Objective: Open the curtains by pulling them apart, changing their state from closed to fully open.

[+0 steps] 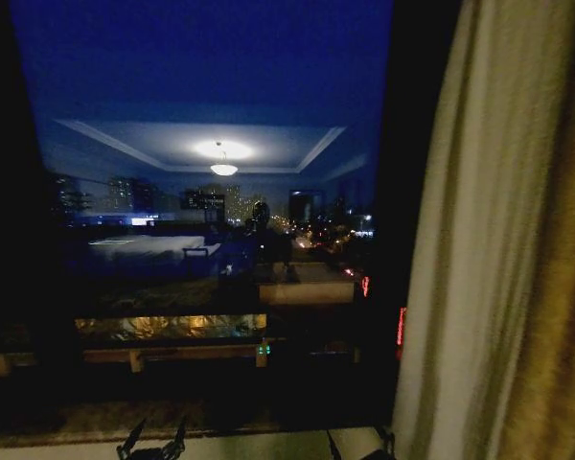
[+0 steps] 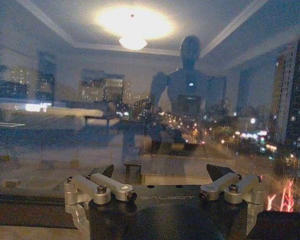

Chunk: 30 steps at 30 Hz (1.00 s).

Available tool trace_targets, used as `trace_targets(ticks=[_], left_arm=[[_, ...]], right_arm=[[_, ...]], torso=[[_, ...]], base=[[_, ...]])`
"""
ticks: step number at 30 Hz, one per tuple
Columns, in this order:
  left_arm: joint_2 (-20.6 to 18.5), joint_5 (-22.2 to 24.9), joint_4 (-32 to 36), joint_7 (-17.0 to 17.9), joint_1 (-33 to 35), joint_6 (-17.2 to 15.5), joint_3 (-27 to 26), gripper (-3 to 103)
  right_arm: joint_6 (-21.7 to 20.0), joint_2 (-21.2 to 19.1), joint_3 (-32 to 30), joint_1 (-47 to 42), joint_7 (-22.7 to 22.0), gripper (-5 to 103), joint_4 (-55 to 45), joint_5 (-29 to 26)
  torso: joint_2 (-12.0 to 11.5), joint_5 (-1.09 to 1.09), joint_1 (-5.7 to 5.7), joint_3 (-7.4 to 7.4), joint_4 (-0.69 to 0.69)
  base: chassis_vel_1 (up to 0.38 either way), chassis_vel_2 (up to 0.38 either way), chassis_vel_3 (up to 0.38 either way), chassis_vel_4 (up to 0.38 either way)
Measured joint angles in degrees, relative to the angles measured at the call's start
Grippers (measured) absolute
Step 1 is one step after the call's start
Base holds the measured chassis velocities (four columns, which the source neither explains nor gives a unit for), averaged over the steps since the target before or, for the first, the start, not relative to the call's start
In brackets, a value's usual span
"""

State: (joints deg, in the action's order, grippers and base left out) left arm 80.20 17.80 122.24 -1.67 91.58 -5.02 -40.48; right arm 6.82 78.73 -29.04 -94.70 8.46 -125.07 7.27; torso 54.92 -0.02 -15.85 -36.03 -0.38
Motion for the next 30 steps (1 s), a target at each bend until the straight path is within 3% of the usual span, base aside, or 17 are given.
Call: trace_targets(ticks=[8,14,22,30], left_arm=[[1.28,-1.32,-0.1,0.18,0.33,0.77,0.46,100],[2.06,-2.15,0.12,0.27,1.18,1.54,0.65,100],[2.54,-2.25,0.74,0.25,2.34,2.34,0.46,100],[2.69,-2.26,1.18,0.24,2.81,2.47,0.08,100]], right_arm=[[0.38,0.0,1.91,-2.12,1.93,100,-0.57,1.92],[2.94,0.01,1.59,-2.75,7.76,100,-0.93,3.61],[4.06,-0.02,2.23,-2.92,8.05,100,-0.65,4.49],[4.27,0.0,3.23,-2.69,7.78,100,-0.66,5.67]], torso=[[0.02,0.01,0.05,0.02,0.0],[0.02,0.01,0.04,0.02,-0.01],[0.02,0.03,0.06,0.02,-0.01],[0.02,-0.01,0.04,0.01,0.0]], base=[[0.376,0.315,-0.369,-0.309],[0.284,0.176,-0.276,-0.184],[0.186,0.123,-0.17,-0.128],[0.279,0.284,-0.25,-0.332]])
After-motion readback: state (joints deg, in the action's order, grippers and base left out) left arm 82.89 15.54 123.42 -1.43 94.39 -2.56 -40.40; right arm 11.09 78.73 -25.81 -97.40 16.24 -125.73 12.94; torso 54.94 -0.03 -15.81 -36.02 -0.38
